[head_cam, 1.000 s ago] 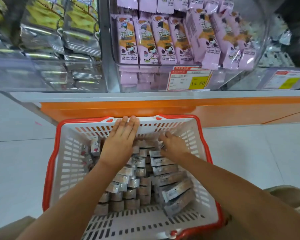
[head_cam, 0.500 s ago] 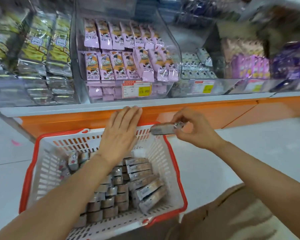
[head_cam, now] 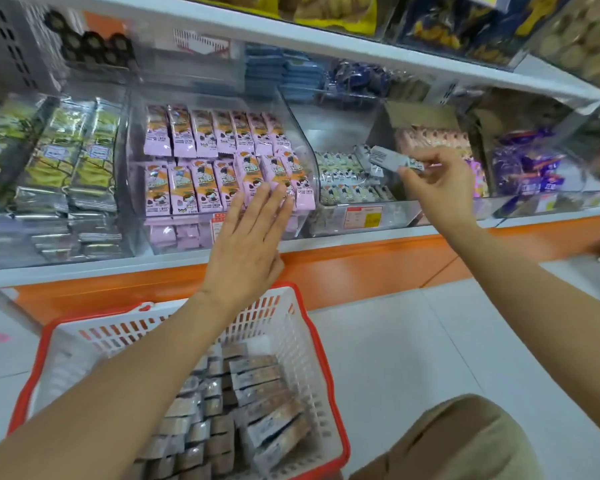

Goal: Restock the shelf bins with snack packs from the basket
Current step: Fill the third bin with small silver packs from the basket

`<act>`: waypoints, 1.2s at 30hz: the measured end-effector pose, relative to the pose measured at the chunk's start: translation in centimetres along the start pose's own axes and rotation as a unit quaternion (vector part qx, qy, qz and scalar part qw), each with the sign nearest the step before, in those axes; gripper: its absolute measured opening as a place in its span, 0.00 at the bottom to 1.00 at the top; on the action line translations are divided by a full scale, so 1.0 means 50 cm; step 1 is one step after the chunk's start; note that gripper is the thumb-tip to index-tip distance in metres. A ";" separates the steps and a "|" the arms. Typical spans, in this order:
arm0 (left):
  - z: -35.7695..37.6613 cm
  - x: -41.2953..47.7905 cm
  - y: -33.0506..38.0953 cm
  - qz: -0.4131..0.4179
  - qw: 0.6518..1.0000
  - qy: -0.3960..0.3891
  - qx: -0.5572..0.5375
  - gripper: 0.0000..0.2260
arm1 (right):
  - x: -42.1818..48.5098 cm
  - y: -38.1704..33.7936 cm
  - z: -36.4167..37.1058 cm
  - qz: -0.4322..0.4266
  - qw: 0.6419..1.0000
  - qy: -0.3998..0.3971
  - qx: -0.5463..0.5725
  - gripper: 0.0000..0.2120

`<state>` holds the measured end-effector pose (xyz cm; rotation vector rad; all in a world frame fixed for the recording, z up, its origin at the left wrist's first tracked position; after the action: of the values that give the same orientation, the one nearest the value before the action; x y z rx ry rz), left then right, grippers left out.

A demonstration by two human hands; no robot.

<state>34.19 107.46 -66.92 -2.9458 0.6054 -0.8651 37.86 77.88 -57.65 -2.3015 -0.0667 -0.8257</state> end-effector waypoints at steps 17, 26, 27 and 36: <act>0.076 0.011 -0.011 0.012 0.996 0.085 -0.003 0.34 | 0.193 0.161 0.228 0.035 0.942 -0.192 -0.274 0.19; 0.067 0.008 -0.010 0.008 0.999 0.043 0.009 0.35 | 0.186 0.136 0.207 -0.002 0.931 -0.225 -0.286 0.19; 0.064 0.008 -0.009 0.008 0.999 0.035 0.012 0.35 | 0.176 0.122 0.199 -0.021 0.940 -0.212 -0.265 0.18; 0.028 -0.034 -0.015 0.015 0.998 0.048 -0.033 0.30 | -0.009 -0.081 0.116 -0.112 0.986 -0.120 0.015 0.07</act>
<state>33.85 108.63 -68.90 -2.9579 0.6943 -1.0088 39.58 84.66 -58.83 -2.3823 -0.4494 -0.6451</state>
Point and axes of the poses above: each hand's wrist, its own x-axis towards the middle knuckle, its own z-axis out of the palm, y = z × x, the point moved 1 cm from there along x, towards the middle knuckle, and after that the axes turned 7 degrees about -z, right-handed, at the moved point
